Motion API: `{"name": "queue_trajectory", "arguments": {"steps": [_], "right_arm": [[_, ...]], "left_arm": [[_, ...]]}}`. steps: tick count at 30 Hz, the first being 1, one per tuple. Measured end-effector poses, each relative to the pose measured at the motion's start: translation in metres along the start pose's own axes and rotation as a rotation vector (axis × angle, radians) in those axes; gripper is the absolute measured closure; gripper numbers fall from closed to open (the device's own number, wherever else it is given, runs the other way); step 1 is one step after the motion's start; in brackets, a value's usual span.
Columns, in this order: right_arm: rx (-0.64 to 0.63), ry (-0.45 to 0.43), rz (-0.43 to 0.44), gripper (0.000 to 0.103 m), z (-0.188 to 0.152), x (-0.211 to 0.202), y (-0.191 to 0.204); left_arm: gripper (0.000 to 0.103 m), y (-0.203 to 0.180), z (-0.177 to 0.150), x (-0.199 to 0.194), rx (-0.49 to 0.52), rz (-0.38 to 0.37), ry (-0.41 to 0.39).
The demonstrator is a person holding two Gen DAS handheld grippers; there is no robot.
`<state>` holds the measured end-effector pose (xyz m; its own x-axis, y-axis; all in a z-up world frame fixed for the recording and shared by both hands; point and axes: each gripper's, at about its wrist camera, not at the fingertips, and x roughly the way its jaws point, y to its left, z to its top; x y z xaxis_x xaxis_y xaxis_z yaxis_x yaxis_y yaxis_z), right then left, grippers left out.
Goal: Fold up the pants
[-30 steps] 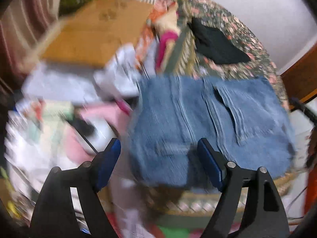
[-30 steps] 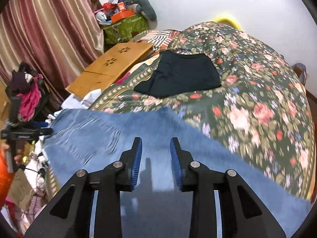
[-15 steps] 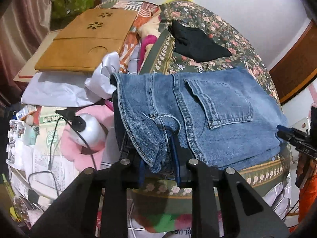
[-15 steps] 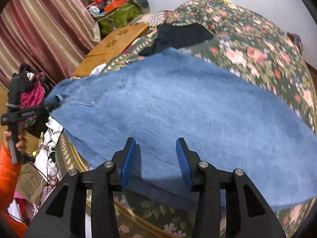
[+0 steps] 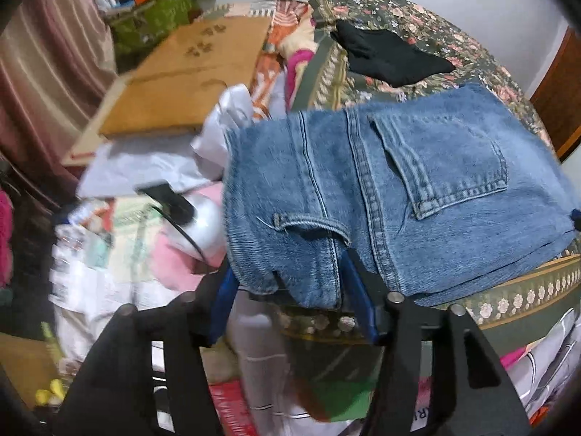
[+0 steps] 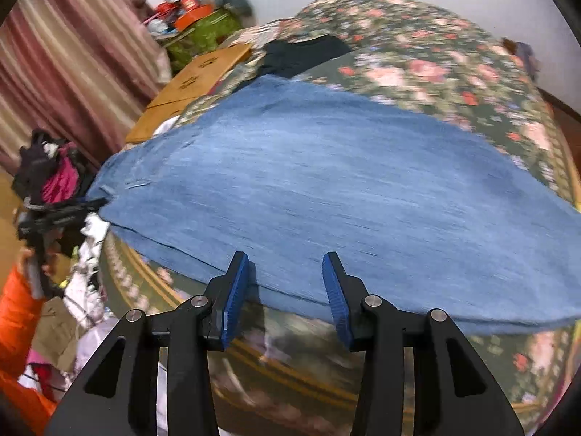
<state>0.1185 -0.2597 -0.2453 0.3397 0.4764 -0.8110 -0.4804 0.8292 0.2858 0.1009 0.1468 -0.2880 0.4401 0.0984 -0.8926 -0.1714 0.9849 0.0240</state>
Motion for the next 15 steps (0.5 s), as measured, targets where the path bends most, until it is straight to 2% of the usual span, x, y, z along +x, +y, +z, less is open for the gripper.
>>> {"name": "queue_trajectory", "arguments": {"steps": [2,4,6,8,12,15], "right_arm": [[0.033,-0.028,-0.054,0.064,-0.006,-0.013,-0.016],[0.101,-0.077,-0.108,0.064,-0.013,-0.032,-0.045],[0.168,-0.119,-0.151,0.055,-0.020,-0.047,-0.070],[0.245,-0.172,-0.213,0.053,-0.029,-0.067,-0.102],[0.409,-0.244,-0.296,0.053,-0.053,-0.101,-0.169],[0.520,-0.283,-0.349,0.053,-0.072,-0.121,-0.216]], "left_arm": [[0.042,-0.004,0.011,-0.015,0.006,0.023,-0.037],[0.031,-0.016,0.027,-0.031,0.011,0.027,-0.087],[0.025,-0.033,0.044,-0.043,0.021,0.017,-0.134],[0.022,-0.054,0.059,-0.050,0.041,-0.002,-0.162],[0.021,-0.107,0.088,-0.048,0.075,-0.056,-0.169],[0.021,-0.152,0.101,-0.034,0.096,-0.104,-0.137]]}}
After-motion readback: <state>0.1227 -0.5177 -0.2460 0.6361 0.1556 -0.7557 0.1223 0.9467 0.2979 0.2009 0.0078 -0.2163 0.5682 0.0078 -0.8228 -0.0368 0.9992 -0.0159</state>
